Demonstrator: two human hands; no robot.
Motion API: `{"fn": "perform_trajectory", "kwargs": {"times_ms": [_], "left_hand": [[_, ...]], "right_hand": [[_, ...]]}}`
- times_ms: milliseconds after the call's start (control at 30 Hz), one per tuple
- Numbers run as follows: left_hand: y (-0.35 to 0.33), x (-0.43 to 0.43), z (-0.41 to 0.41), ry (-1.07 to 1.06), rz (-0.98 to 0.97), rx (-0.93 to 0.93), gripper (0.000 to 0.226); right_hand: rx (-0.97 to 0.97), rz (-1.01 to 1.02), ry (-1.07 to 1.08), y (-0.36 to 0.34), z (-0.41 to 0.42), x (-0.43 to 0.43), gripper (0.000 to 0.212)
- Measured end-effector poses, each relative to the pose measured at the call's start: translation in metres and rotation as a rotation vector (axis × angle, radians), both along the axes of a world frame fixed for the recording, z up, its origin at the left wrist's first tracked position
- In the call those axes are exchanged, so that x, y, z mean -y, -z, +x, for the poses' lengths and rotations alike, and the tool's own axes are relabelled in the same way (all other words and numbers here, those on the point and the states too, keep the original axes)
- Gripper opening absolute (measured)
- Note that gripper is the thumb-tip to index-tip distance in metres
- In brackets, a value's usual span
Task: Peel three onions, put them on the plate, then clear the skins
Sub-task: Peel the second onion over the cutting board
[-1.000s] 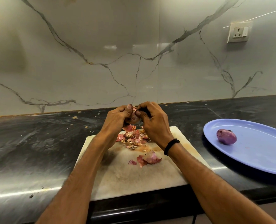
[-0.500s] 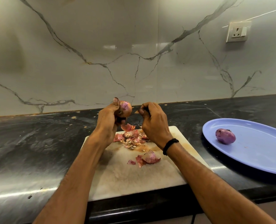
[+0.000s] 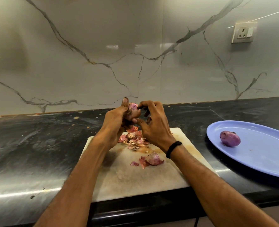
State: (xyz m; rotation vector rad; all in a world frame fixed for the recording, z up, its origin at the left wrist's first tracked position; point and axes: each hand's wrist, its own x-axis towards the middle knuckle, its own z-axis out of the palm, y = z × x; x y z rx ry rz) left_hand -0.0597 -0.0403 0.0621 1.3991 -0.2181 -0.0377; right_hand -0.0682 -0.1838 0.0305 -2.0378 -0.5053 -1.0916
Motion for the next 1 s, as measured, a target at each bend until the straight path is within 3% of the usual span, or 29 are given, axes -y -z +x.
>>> {"fn": "perform_trajectory", "kwargs": {"times_ms": [400, 633, 833, 1000], "left_hand": [[0.0004, 0.0008, -0.0001, -0.089, 0.098, 0.051, 0.069], [0.0017, 0.002, -0.0001, -0.102, 0.125, 0.099, 0.056], [0.0016, 0.0017, 0.0026, -0.099, 0.103, 0.098, 0.061], [0.0012, 0.0011, 0.0054, -0.105, 0.089, 0.108, 0.06]], "right_hand": [[0.017, -0.088, 0.052, 0.0012, -0.0008, -0.0002, 0.036], [0.059, -0.097, 0.06, 0.0017, 0.0006, 0.0017, 0.031], [0.101, -0.123, 0.067, 0.0085, 0.0064, 0.0015, 0.013], [0.089, -0.061, 0.042, 0.0047, 0.0034, -0.0002, 0.026]]}}
